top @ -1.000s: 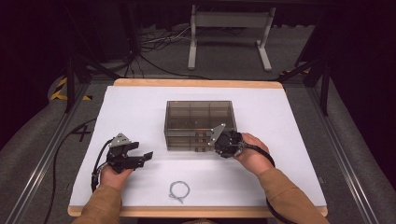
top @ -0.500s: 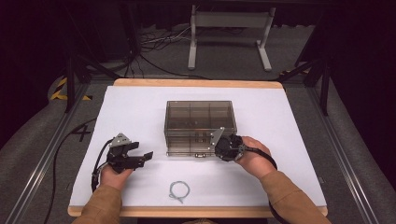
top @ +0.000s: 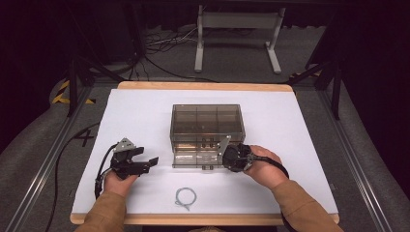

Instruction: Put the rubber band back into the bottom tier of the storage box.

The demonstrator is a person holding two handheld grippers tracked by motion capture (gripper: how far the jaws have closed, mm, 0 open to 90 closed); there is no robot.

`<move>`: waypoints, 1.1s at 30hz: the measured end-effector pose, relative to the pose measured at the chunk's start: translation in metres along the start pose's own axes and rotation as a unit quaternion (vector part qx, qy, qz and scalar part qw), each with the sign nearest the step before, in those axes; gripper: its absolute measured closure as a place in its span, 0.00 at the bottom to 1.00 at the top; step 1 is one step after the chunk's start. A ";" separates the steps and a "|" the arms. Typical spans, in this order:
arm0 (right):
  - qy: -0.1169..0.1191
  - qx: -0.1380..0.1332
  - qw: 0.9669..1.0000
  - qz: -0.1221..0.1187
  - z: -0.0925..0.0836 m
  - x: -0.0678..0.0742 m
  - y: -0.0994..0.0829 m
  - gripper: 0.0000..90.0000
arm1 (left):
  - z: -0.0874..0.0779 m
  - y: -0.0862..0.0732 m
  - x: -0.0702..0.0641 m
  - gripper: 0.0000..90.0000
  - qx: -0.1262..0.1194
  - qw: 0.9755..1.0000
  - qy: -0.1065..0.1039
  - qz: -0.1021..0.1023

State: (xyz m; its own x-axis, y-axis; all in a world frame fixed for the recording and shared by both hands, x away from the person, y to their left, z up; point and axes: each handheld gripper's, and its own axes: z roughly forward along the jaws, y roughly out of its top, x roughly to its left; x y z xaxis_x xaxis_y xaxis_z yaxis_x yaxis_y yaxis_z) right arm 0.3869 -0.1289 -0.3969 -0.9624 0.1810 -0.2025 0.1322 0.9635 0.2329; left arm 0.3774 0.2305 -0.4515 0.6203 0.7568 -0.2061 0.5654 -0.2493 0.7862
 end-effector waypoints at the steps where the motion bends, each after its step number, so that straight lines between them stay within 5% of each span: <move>1: -0.001 -0.001 1.000 -0.002 0.000 0.001 0.000 0.92 | 0.000 0.000 0.000 0.25 0.000 1.000 0.000 0.000; 33: 0.053 0.022 0.998 -0.019 -0.007 0.024 0.002 0.92 | 0.000 0.000 0.000 0.25 0.000 1.000 -0.001 0.000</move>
State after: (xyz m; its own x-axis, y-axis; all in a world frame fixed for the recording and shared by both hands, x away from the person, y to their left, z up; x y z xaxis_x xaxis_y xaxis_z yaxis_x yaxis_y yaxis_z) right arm 0.3626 -0.1245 -0.3946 -0.9863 0.1247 -0.1079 0.1034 0.9774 0.1845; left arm 0.3775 0.2304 -0.4515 0.6210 0.7560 -0.2069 0.5652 -0.2490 0.7864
